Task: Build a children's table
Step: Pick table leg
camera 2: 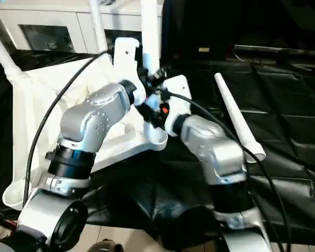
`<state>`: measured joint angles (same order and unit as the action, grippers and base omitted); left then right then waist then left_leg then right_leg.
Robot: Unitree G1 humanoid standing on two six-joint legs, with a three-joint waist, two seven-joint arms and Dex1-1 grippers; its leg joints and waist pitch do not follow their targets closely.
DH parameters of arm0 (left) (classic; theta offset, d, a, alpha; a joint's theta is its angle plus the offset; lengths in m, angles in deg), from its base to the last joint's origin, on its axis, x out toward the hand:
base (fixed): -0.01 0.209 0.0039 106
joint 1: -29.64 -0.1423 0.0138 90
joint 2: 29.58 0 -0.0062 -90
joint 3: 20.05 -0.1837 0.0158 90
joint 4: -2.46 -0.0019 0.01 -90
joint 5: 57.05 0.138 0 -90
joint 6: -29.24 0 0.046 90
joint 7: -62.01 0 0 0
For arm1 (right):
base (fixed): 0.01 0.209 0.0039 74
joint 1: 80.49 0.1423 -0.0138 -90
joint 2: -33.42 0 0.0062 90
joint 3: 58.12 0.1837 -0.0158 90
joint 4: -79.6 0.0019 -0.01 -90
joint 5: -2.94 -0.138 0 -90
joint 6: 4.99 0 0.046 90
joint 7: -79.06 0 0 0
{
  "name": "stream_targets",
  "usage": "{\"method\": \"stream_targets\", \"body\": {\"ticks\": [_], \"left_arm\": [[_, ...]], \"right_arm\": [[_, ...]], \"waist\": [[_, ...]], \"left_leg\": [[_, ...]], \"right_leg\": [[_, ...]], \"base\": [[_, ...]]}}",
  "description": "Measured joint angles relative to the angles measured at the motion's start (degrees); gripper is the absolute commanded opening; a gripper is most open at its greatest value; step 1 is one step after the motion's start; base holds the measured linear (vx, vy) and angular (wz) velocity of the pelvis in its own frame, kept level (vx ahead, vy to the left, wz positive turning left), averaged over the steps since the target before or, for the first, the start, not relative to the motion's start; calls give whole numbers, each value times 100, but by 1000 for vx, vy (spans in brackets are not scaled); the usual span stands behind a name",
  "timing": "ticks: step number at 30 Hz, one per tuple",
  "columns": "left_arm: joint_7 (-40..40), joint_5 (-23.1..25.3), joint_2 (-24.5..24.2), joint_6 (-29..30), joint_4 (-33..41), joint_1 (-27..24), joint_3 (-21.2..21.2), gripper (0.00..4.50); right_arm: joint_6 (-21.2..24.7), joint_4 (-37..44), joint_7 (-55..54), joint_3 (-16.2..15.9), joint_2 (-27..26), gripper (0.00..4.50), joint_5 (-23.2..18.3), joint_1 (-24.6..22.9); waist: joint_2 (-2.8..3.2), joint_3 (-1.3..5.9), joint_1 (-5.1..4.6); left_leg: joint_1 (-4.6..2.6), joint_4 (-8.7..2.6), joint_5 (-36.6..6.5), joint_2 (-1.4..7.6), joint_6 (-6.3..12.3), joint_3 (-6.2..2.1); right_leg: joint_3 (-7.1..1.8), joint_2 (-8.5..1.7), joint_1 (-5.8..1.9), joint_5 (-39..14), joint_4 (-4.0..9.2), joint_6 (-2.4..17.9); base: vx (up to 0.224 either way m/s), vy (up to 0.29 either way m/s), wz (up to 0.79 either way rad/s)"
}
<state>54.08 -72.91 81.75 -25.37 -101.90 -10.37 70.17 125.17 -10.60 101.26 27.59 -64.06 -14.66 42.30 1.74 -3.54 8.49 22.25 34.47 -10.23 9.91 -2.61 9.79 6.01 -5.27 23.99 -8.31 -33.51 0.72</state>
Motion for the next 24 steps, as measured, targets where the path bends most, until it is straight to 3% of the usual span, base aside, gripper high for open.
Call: {"method": "stream_targets", "body": {"ticks": [3, 11, 13, 18, 24], "left_arm": [[78, 55, 21, -38, -51, 0, 0, 191], [80, 94, 35, -94, -91, 4, -10, 191], [-10, 26, 39, -182, -139, 4, 20, 247], [-596, -613, 23, -156, -98, 17, 455, 287], [-1970, -1779, -353, 661, 357, -67, 706, 310]], "right_arm": [[-10, -34, -75, -30, -35, 206, 56, 2], [-16, -43, -104, -40, -58, 189, 143, 1], [-16, -42, -55, 10, -53, 189, 104, 1], [11, 26, 606, 117, 255, 188, -312, -208], [233, 605, 1683, 396, 765, 188, -1060, -468]], "waist": [[0, 0, -7], [0, 0, -25], [0, 0, -25], [-7, -4, -5], [-13, -7, 33]], "left_leg": [[3, 0, -3, 0, 3, 0], [-3, 0, -1, 0, 3, 1], [-4, 0, -1, 0, 3, 1], [0, 0, -2, 0, 4, 3], [-2, 2, -1, 2, 7, 5]], "right_leg": [[1, 0, 1, 14, 2, 23], [0, 0, -2, 6, 2, 3], [0, 0, -3, 6, 2, 2], [-1, 0, -2, 21, 2, 26], [-2, 0, 1, 21, -4, 27]], "base": [[0, 0, 0], [0, 0, 0], [0, 0, 0], [0, 0, 0], [0, 0, 0]]}}
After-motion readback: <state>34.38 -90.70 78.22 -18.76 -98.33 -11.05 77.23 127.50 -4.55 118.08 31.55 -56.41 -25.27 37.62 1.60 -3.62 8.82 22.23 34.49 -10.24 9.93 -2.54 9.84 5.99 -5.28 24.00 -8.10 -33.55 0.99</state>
